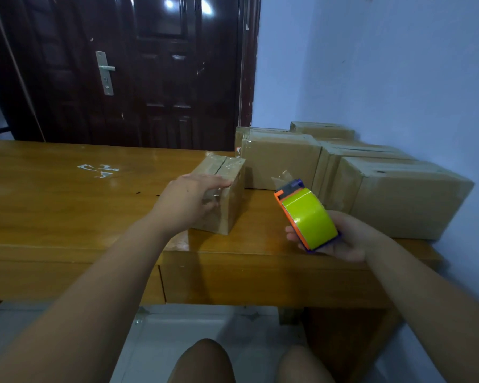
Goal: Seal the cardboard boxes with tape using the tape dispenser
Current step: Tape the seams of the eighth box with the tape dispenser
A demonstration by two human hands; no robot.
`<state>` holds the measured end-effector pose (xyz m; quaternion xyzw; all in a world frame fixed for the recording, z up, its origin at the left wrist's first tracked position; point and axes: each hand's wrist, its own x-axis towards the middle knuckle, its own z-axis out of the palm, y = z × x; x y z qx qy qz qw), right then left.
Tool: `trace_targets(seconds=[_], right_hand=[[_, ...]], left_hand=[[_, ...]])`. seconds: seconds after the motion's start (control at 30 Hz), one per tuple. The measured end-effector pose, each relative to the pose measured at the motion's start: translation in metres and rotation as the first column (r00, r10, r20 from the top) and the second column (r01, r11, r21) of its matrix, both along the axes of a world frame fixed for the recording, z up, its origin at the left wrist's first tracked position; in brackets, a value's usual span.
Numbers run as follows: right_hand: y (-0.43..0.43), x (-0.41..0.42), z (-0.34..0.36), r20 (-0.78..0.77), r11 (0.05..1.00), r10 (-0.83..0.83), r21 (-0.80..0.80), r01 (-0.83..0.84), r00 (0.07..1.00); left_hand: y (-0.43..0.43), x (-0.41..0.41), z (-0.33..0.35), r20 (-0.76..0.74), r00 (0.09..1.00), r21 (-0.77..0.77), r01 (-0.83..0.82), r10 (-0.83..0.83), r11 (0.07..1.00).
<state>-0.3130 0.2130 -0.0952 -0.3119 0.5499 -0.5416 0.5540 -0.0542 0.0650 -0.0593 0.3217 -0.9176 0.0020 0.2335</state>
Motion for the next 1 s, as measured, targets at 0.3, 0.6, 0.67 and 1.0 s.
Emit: trace_targets(seconds=[0.3,0.6,0.67,1.0], right_hand=[[-0.021,0.005,0.022,-0.715,0.942,-0.086,0.169,0.290,0.694],[-0.039,0.019,0.049,-0.875,0.932,0.152,0.282,0.229,0.460],[-0.039,0.031,0.058,-0.894,0.973,-0.001,0.102,0.207,0.448],[-0.063,0.156,0.008,-0.435,0.924,-0.300,-0.354,0.145,0.849]], left_hand=[[0.011,-0.006,-0.001,-0.069,0.997,-0.062,-0.046,0.041,0.997],[0.014,-0.013,-0.009,-0.103,0.985,-0.086,-0.145,0.136,0.986],[0.014,-0.015,-0.011,-0.112,0.981,-0.075,-0.170,0.161,0.983],[0.015,-0.018,-0.015,-0.200,0.960,-0.033,-0.205,0.195,0.978]])
